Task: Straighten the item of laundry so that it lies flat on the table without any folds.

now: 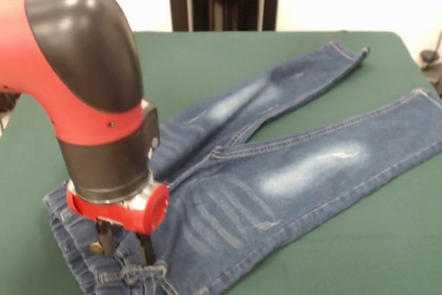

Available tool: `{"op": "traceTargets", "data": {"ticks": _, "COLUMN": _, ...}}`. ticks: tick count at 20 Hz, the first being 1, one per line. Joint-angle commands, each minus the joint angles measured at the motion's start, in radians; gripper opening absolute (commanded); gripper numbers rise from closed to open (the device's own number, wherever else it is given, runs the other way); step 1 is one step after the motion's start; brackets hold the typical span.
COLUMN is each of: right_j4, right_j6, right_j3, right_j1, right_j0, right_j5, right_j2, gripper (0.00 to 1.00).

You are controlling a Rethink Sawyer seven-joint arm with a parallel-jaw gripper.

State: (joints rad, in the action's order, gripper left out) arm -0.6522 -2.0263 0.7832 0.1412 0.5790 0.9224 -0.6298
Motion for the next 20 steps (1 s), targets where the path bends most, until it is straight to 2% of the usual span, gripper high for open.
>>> {"op": "traceTargets", "data": {"ticks": 1, "right_j4": -0.018, "right_j6": 0.321, "right_j3": -0.193, "right_j1": -0.099, "right_j0": -0.122, "right_j5": 0.065, "right_j2": -0.115, "gripper": 1.0}}
{"op": "traceTargets", "data": {"ticks": 5, "right_j4": -0.004, "right_j6": 0.317, "right_j3": -0.199, "right_j1": -0.094, "right_j0": -0.133, "right_j5": 0.067, "right_j2": -0.106, "gripper": 1.0}}
{"op": "traceTargets", "data": {"ticks": 12, "right_j4": 0.032, "right_j6": 0.258, "right_j3": -0.099, "right_j1": -0.048, "right_j0": -0.111, "right_j5": 0.022, "right_j2": -0.058, "gripper": 1.0}}
{"op": "traceTargets", "data": {"ticks": 15, "right_j4": 0.043, "right_j6": 0.209, "right_j3": 0.013, "right_j1": 0.013, "right_j0": -0.083, "right_j5": -0.028, "right_j2": -0.018, "gripper": 1.0}}
{"op": "traceTargets", "data": {"ticks": 18, "right_j4": 0.047, "right_j6": 0.143, "right_j3": 0.2, "right_j1": 0.135, "right_j0": -0.04, "right_j5": -0.077, "right_j2": 0.05, "gripper": 1.0}}
{"op": "traceTargets", "data": {"ticks": 20, "right_j4": 0.045, "right_j6": 0.108, "right_j3": 0.292, "right_j1": 0.209, "right_j0": -0.02, "right_j5": -0.066, "right_j2": 0.092, "gripper": 1.0}}
